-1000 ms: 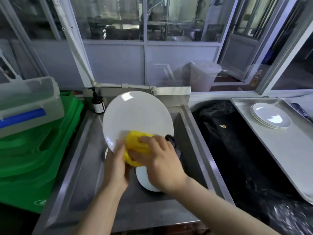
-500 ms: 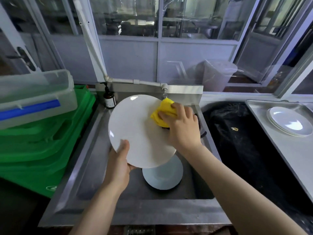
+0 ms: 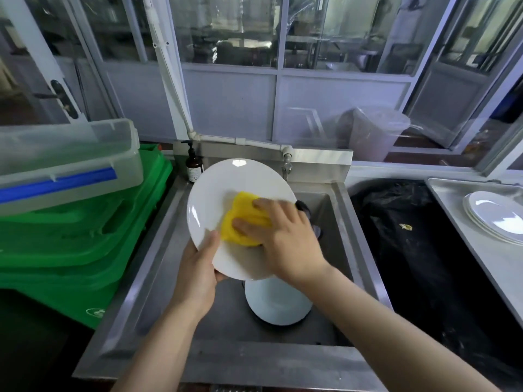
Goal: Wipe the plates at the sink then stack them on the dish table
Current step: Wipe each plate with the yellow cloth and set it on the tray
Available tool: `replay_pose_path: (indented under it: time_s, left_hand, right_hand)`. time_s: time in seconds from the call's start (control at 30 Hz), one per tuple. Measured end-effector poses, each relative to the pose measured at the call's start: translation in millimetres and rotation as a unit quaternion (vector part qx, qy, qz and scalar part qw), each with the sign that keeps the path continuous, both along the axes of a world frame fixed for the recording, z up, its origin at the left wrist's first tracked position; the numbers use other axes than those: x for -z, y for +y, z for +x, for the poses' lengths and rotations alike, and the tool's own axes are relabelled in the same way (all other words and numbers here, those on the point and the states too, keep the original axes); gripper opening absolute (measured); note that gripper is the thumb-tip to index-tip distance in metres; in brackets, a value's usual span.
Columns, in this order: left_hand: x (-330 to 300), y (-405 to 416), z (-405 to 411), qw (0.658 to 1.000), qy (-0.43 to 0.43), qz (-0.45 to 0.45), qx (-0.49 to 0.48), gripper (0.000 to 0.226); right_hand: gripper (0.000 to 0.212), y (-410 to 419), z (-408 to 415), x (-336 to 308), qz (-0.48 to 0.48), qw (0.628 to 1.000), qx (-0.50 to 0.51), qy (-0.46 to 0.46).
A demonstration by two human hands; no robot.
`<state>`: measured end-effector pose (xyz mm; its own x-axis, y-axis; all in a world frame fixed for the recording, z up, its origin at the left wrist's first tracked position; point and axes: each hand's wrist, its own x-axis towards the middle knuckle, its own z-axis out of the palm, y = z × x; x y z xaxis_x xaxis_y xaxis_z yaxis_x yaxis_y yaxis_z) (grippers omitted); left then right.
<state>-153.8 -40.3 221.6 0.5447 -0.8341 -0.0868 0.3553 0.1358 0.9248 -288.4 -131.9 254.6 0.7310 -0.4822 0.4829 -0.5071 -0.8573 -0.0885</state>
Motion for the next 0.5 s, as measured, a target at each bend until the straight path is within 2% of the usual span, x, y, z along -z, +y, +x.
replay_pose_path:
  time_s: [0.1, 0.17, 0.27, 0.43, 0.5]
  left_hand:
    - [-2, 5, 2, 0.999, -0.045, 0.006, 0.019, 0.028]
    - [-4, 7, 1, 0.997, -0.072, 0.017, 0.028, 0.028]
    - [-9, 8, 1, 0.995, -0.092, 0.02, 0.029, 0.029]
    - [-10, 14, 1, 0.989, -0.135, 0.056, 0.005, 0.046]
    - [-11, 13, 0, 0.985, -0.161, 0.056, 0.018, 0.03]
  right_hand:
    - [0.045, -30, -1, -8, 0.044, 0.994, 0.101, -0.008]
    - [0.054, -42, -2, -9, 0.071, 0.988, 0.135, -0.029]
    - [0.06, -41, 4, -7, 0.089, 0.983, 0.132, -0.091]
    - [0.056, -31, 24, -18, 0.207, 0.951, 0.121, -0.194]
    - [0.057, -20, 32, -23, 0.223, 0.95, 0.077, -0.203]
